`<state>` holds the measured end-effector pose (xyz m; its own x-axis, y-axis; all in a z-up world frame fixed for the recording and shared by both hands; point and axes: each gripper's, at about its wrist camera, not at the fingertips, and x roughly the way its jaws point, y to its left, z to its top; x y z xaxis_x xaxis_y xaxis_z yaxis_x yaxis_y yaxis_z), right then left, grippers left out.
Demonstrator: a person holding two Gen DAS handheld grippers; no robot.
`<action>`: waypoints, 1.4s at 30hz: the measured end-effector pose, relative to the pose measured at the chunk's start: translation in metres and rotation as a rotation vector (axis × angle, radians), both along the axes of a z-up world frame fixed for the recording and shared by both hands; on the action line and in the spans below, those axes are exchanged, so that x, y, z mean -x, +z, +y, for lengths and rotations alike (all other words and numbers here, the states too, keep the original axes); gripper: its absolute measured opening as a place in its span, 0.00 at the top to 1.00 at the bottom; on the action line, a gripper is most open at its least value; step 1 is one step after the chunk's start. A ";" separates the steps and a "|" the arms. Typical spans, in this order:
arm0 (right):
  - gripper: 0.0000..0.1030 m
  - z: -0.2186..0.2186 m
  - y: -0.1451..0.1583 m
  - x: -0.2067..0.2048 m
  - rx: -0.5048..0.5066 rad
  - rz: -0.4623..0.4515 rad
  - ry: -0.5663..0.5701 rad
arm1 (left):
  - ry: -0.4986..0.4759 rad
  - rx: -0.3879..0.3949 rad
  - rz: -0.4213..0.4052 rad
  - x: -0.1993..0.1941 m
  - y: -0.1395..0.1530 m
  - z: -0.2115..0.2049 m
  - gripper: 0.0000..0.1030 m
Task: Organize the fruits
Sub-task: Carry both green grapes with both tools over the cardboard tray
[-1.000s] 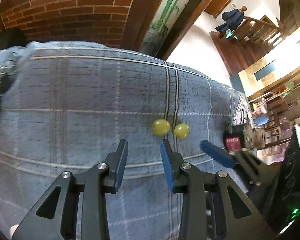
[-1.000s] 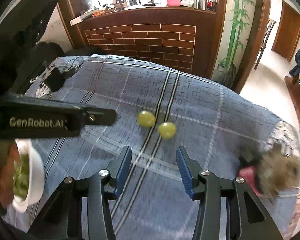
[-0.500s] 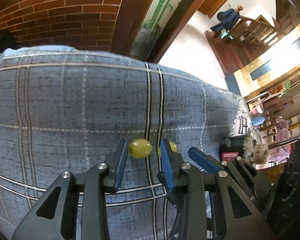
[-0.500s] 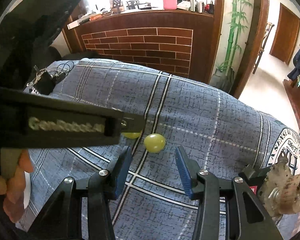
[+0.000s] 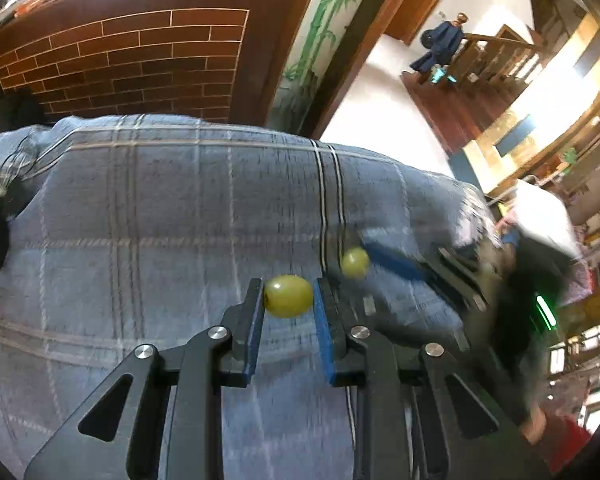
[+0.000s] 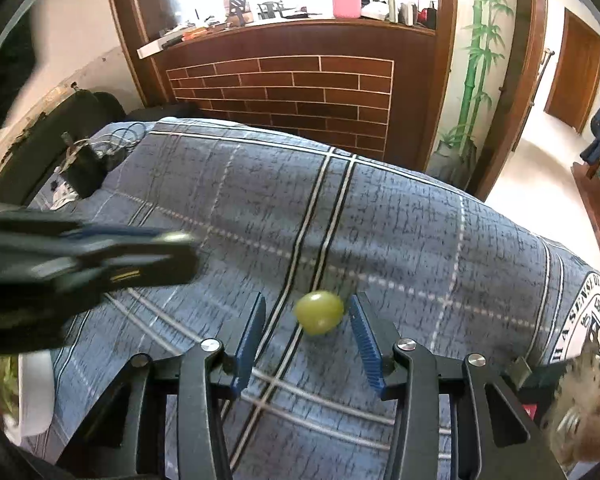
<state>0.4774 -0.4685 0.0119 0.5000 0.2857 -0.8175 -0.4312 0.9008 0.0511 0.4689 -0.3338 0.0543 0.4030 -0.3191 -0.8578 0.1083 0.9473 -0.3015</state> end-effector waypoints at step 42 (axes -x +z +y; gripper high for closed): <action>0.76 -0.067 0.106 0.576 -0.310 0.081 -0.463 | -0.385 0.107 -0.002 0.493 0.051 0.021 0.79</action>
